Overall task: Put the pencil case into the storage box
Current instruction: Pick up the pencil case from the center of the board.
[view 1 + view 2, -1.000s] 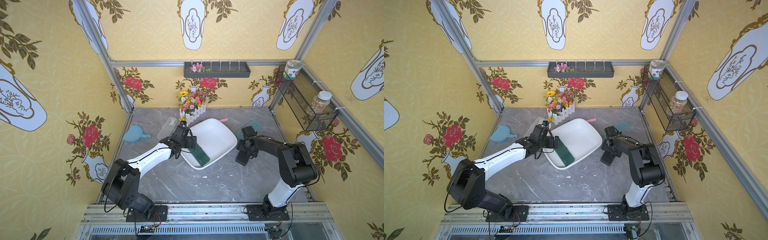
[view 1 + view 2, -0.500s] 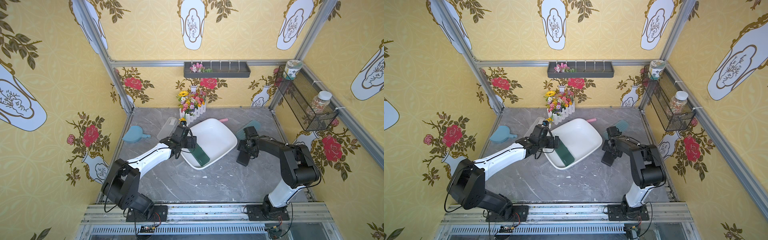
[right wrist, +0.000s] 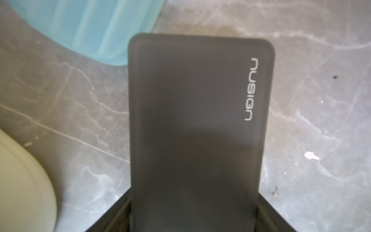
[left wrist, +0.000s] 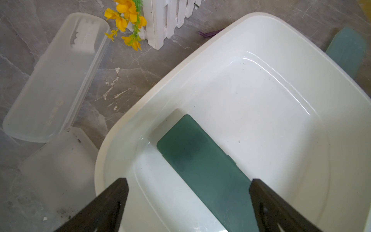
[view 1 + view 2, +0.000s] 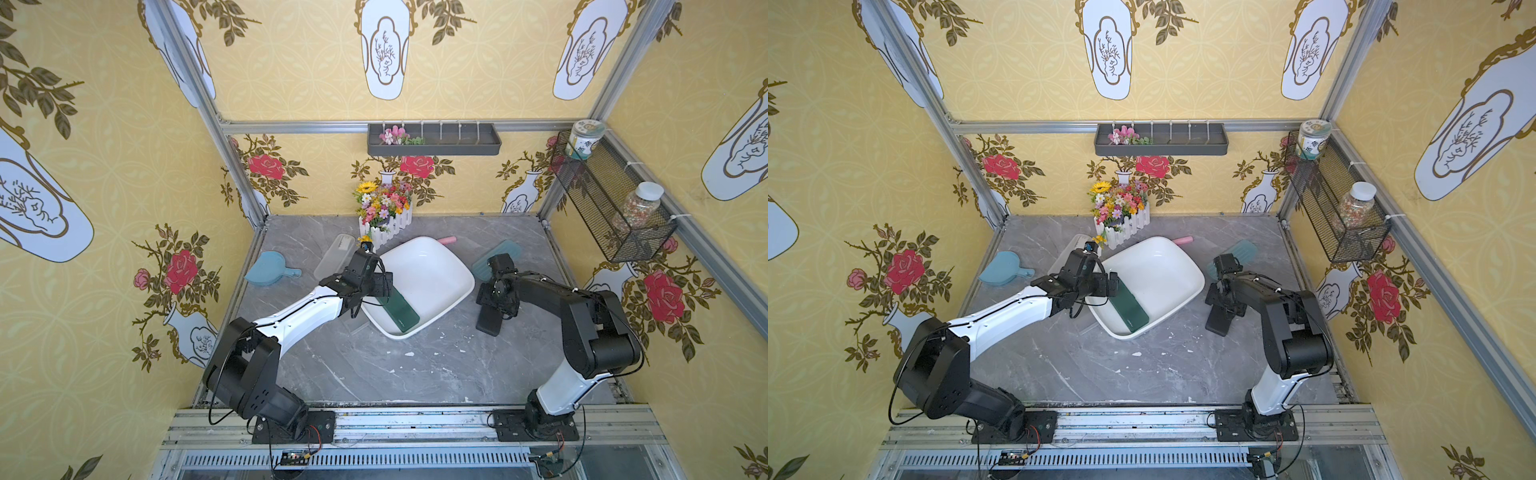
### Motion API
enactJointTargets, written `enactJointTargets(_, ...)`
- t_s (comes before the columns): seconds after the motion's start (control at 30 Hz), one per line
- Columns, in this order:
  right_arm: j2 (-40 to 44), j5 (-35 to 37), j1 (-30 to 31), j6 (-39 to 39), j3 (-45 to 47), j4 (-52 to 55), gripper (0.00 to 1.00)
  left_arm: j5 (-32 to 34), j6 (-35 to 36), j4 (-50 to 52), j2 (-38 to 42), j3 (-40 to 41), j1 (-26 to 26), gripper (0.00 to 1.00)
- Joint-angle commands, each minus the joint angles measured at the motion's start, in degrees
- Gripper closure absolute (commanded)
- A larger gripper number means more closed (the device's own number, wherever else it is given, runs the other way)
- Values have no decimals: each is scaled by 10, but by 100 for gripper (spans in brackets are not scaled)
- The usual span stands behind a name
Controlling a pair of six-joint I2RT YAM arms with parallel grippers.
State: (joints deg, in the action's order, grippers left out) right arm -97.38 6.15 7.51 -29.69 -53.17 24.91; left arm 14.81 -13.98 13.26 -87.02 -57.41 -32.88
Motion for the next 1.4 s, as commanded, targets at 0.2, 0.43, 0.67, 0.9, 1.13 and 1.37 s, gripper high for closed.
enactJointTargets(0.2,26,-21,0,2,3,102,21,1,4,-2,-4,6,0,0)
enactJointTargets(0.43,33,-13,0,7,-3,108,22,1,4,-1,-4,6,0,0)
enactJointTargets(0.67,29,-6,0,11,-18,107,21,2,4,-1,-6,6,0,0)
enactJointTargets(0.9,27,2,1,12,-43,106,22,7,5,-2,-6,9,0,0)
enactJointTargets(1.13,30,9,1,21,-62,113,22,8,6,-2,-7,9,0,0)
enactJointTargets(1.37,34,16,1,36,-105,139,22,10,7,-1,-6,8,0,0)
